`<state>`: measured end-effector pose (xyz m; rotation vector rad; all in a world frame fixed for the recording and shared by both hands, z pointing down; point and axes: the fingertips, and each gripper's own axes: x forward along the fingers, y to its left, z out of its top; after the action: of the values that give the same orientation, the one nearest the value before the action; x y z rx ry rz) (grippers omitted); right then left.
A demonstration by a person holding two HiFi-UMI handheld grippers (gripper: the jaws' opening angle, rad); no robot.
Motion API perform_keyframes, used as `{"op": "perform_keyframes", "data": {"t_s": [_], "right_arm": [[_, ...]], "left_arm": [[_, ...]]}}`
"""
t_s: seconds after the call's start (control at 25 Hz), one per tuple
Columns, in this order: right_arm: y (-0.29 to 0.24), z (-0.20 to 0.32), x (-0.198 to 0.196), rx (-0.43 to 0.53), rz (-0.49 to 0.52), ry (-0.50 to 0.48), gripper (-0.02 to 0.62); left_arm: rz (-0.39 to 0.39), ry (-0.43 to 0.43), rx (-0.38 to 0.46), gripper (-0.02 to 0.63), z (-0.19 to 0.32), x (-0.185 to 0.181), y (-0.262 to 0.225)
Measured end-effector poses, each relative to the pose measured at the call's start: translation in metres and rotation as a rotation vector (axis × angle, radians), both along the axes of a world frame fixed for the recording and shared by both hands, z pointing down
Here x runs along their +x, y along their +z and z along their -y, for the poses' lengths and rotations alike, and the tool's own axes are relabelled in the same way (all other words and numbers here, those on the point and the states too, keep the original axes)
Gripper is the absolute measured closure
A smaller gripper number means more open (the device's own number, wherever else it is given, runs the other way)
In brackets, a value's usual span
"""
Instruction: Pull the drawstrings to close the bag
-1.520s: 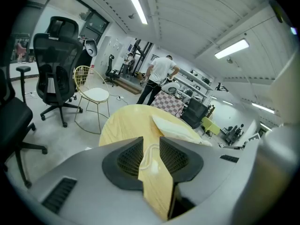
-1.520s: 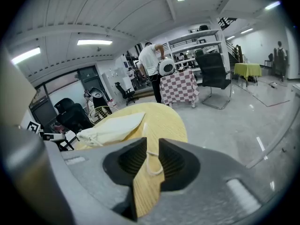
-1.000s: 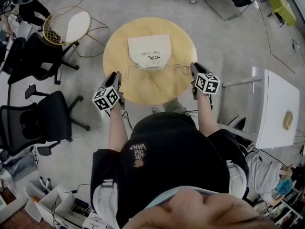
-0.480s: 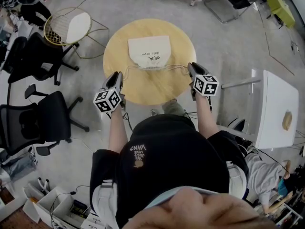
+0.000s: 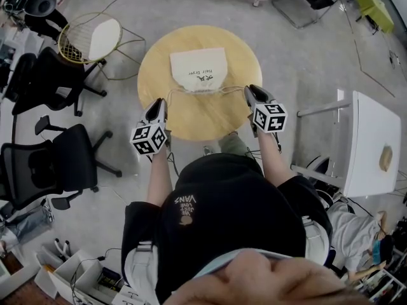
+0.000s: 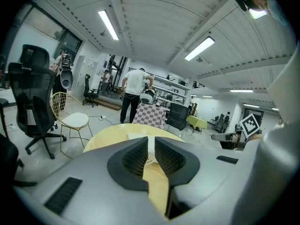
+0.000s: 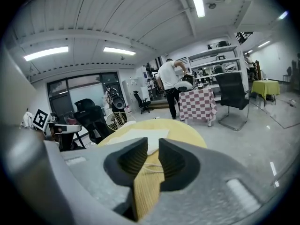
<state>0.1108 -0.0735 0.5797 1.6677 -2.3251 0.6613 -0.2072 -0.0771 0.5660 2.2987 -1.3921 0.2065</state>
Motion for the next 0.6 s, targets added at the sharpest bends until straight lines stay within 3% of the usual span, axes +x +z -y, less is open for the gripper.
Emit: {"op": "perform_keyframes", "data": {"t_s": [0.28, 0.36, 0.6], "right_arm": [[-0.003, -0.003, -0.016, 0.018, -0.021, -0.042, 0.529], [-0.002, -0.005, -0.02, 0.022, -0.021, -0.058, 0.565], [-0.002, -0.009, -0.033, 0.031, -0.025, -0.085, 0.588]], "left_arm": [[0.018, 0.031, 0.01, 0.561, -0.003, 0.015, -0.002], [0.028, 0.044, 0.015, 0.566, -0.004, 0.021, -0.002], [0.036, 0.072, 0.031, 0.574, -0.005, 0.028, -0.005]]}}
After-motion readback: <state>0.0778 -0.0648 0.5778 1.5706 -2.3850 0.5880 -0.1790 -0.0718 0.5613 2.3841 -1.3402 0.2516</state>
